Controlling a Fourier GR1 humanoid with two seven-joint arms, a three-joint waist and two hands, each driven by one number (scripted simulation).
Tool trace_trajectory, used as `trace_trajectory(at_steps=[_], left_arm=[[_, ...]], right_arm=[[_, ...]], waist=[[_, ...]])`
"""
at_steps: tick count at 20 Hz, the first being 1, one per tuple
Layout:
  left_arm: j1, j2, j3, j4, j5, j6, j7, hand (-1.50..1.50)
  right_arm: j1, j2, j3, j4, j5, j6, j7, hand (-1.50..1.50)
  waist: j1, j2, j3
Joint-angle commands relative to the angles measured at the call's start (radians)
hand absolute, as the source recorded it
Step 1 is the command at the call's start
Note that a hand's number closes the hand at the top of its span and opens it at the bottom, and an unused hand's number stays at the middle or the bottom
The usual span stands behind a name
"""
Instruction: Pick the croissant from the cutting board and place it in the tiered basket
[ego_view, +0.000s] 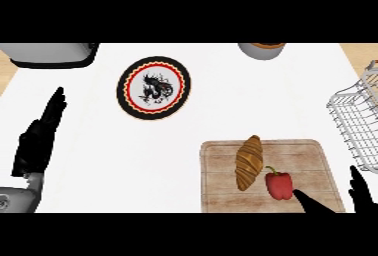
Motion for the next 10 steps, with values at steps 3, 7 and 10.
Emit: trace_trajectory(at_steps=[3, 7, 10], left_arm=[[-0.045, 0.019, 0.017, -0.01, 0.021, -0.042, 0.031, 0.0], [-0.07, 0.003, -0.005, -0.005, -0.014, -0.024, 0.071, 0.0], [-0.042, -0.042, -0.035, 0.004, -0.029, -0.011, 0.035, 0.0]], right_arm=[[-0.124, -0.082, 0.004, -0.171, 0.149, 0.146, 0.507, -1.5], [-0.244, -0.051, 0.006, -0.197, 0.173, 0.26, 0.729, -1.5], [-0.303, 0.011, 0.032, -0.155, 0.173, 0.31, 0.781, -1.5]], waist=[[0.032, -0.001, 0.005], [0.028, -0.004, 0.009], [0.03, -0.003, 0.009]])
